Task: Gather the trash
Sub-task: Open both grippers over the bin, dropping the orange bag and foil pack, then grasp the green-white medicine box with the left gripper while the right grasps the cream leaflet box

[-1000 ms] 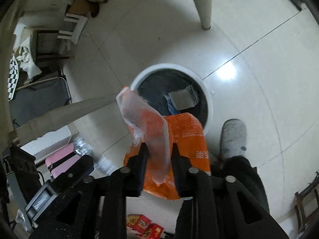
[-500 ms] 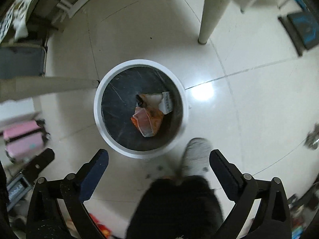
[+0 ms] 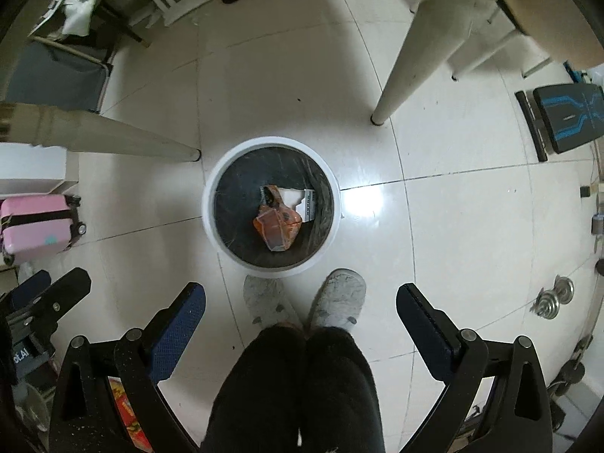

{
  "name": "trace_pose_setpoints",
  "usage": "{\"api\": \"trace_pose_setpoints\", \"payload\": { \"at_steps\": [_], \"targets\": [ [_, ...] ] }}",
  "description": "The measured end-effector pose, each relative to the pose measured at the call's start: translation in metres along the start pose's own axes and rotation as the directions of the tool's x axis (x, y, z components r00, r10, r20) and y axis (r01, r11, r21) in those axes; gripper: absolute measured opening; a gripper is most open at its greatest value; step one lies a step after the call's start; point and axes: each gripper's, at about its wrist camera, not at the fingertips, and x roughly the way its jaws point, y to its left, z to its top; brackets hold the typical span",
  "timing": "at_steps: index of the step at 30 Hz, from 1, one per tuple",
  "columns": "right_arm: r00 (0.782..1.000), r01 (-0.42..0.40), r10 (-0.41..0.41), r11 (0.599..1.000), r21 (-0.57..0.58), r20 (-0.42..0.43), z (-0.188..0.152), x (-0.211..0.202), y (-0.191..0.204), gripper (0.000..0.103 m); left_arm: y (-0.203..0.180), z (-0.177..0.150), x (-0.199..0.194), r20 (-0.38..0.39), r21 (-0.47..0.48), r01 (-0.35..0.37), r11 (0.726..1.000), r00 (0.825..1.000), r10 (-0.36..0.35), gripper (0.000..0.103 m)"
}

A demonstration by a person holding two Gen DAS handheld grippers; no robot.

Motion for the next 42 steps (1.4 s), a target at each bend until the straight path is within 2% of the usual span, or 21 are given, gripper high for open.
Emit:
{"api": "trace_pose_setpoints", "payload": {
  "at_steps": [13,16,24,28,34,38,42],
  "targets": [
    [0.997,-0.023,0.027,0.998,-0.064,0.067,-0.037,-0.168,0.036,0.102,0.015,-0.025,-0.132,0.06,0.022,0.019,1.0,0.998,-0.021,0.095],
    [0.995,-0.039,0.045,0.997,-0.071,0.091,-0.042,-0.209,0.043,0.102,0.018,-0.027,-0.16,0.096,0.034,0.018,0.999,0.995,-0.021,0.095],
    [0.977,-0.12,0.128,0.991,-0.057,0.169,-0.023,-0.292,0.056,0.102,0.031,-0.003,-0.221,0.203,-0.012,0.022,1.0,0.979,-0.019,0.095],
    [0.961,-0.153,0.157,0.988,-0.038,0.226,0.012,-0.328,0.05,0.102,0.031,0.032,-0.245,0.241,-0.029,0.03,0.999,0.97,-0.022,0.095],
    [0.942,-0.157,0.152,0.988,-0.006,0.299,0.098,-0.361,0.027,0.102,0.009,0.117,-0.263,0.292,-0.081,0.002,0.997,0.956,0.022,0.095],
    [0.94,-0.116,0.114,0.993,-0.012,0.323,0.187,-0.37,0.003,0.102,-0.006,0.183,-0.262,0.297,-0.172,0.003,0.985,0.954,0.049,0.095],
    [0.953,-0.027,0.041,0.998,-0.052,0.301,0.303,-0.364,-0.02,0.102,-0.02,0.261,-0.245,0.256,-0.294,0.013,0.956,0.964,0.066,0.095]
  ]
}}
